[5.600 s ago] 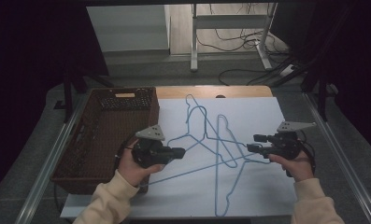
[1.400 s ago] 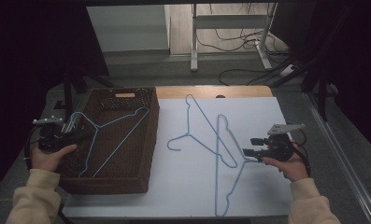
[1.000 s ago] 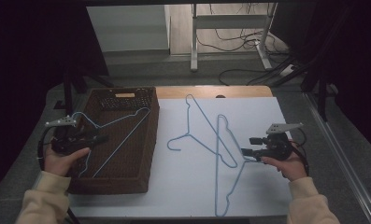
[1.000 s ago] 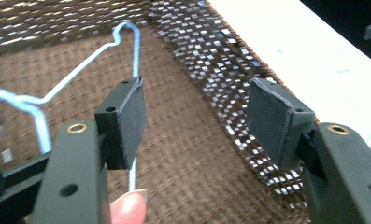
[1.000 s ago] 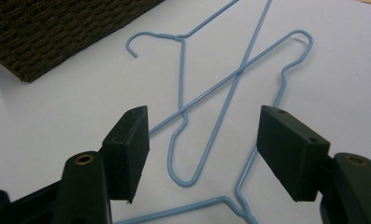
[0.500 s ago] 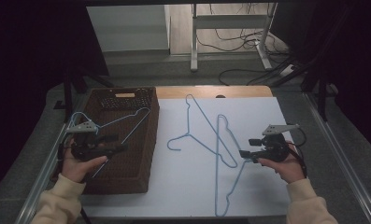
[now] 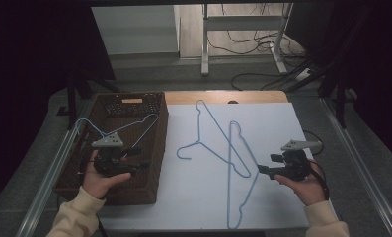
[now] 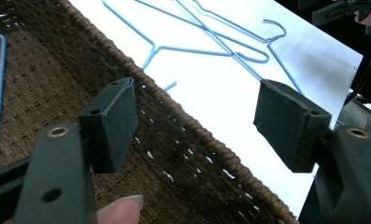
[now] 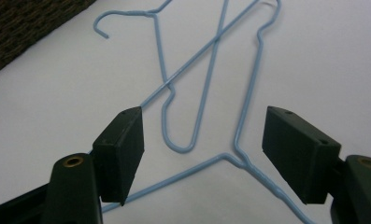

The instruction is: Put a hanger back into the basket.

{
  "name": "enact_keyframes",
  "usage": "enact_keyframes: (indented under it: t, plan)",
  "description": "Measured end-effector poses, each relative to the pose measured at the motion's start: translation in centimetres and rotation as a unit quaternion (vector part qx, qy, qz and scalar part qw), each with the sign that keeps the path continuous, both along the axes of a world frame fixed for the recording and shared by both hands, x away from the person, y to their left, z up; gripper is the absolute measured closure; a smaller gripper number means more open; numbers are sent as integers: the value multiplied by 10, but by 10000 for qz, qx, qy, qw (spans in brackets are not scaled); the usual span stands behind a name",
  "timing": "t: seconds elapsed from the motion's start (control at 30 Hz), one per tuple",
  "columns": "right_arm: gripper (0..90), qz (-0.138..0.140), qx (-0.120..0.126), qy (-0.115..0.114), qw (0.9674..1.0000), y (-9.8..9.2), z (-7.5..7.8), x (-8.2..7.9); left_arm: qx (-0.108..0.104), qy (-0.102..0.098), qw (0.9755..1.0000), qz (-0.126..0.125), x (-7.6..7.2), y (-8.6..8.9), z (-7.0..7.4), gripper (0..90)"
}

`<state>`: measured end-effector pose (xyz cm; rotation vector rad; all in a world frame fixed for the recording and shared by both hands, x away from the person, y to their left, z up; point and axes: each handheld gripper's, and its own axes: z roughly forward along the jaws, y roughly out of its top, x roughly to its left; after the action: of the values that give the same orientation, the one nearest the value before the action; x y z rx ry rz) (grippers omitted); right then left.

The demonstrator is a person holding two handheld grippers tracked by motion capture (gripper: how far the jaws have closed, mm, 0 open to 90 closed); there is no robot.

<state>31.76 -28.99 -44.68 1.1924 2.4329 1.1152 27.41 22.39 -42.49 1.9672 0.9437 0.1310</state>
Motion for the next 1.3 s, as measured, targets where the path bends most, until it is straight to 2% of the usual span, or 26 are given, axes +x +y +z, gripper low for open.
enact_keyframes:
  t: [0.1,0.27,0.37,0.63,0.87,1.13,1.17,1.3]
  plan:
    - [297,-118,-10,21,9999,-1,0,-2,-5,-20,10000,0,-1,-2,0,297]
    - [304,-135,-32,42,9999,4,1,-1,-14,-53,10000,51,-3,-3,0,294]
    - [303,-76,-107,62,9999,9,0,-1,-3,-62,10000,68,-3,-3,0,293]
    - [301,-192,-274,121,9994,13,0,-4,64,-54,9999,55,-3,-6,0,292]
    - [319,-96,-517,211,9984,22,-8,0,110,-16,9999,94,-3,-6,-2,293]
    - [381,-356,-693,283,9966,19,-10,8,146,-19,9998,99,-4,-6,-2,294]
    - [402,-454,-752,327,9956,17,-12,12,148,-19,9998,102,-4,-7,-2,295]
    - [427,-552,-809,417,9943,15,-17,21,146,-17,9998,104,-4,-7,-3,295]
